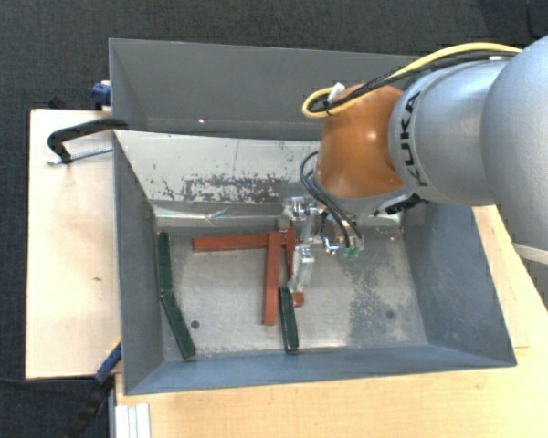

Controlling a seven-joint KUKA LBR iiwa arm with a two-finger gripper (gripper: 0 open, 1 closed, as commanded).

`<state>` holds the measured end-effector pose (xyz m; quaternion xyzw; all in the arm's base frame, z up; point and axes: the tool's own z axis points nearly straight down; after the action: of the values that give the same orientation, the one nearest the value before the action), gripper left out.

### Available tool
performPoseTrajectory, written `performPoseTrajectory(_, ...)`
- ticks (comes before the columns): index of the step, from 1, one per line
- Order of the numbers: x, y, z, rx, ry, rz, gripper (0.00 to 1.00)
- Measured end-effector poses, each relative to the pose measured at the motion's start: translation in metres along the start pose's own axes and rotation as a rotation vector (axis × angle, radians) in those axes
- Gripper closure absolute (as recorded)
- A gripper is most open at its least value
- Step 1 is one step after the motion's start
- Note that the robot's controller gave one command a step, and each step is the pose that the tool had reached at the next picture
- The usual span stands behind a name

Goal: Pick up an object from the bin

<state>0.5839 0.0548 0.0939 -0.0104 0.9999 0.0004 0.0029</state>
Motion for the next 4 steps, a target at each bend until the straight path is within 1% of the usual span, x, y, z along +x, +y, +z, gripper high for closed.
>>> performPoseTrajectory(1, -0.006, 0.011, 0.008, -0.001, -0.001, -0.241, 0.0)
performPoseTrajectory(2, -0.01, 0.024, 0.015, -0.002, -0.001, -0.147, 0.0)
performPoseTrajectory(3, -0.014, 0.061, 0.022, -0.003, -0.001, -0.557, 1.0)
performPoseTrajectory(4, -0.014, 0.061, 0.022, -0.003, -0.001, -0.557, 1.0)
